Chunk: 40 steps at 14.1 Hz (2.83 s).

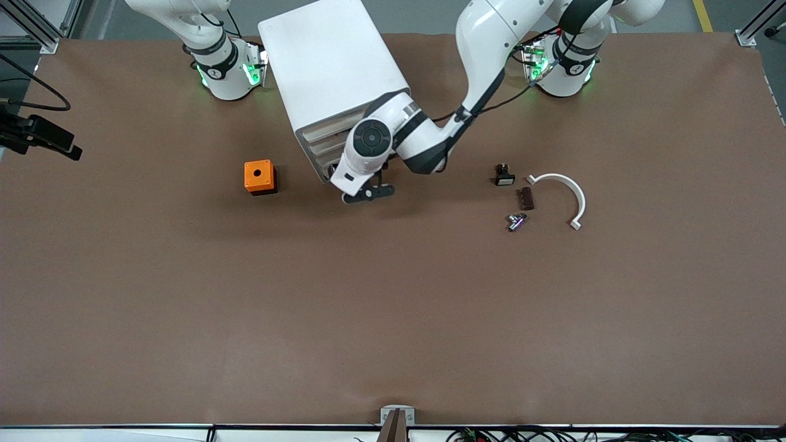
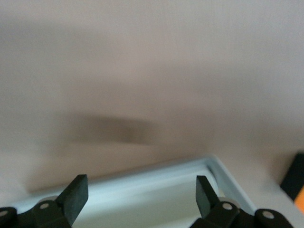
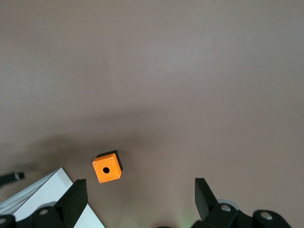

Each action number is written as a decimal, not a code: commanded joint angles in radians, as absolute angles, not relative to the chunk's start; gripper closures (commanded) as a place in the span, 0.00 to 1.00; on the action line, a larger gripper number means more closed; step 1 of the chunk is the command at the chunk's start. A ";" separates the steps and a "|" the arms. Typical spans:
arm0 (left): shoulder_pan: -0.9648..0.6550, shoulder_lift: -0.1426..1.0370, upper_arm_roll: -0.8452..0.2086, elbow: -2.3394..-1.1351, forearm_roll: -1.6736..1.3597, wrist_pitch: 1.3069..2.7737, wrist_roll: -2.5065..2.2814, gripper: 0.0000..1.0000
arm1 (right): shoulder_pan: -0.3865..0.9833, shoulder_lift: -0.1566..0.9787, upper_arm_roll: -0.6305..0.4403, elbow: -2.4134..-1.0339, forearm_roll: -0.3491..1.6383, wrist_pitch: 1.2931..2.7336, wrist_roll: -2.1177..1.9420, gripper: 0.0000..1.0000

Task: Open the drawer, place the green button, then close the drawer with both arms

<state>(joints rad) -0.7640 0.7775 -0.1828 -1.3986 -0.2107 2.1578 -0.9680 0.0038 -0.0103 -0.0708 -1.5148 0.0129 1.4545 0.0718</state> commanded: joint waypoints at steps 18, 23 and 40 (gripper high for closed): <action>-0.143 0.336 -0.100 -1.410 0.034 1.663 -0.070 0.00 | -0.012 -0.021 -0.063 -1.488 -0.006 1.459 0.075 0.00; -0.131 0.204 -0.003 -1.410 0.034 1.566 0.003 0.00 | -0.011 -0.017 -0.061 -1.488 -0.005 1.459 0.075 0.00; -0.063 0.017 -0.058 -1.479 0.021 1.456 -0.084 0.00 | -0.012 -0.015 -0.061 -1.473 -0.008 1.459 0.074 0.00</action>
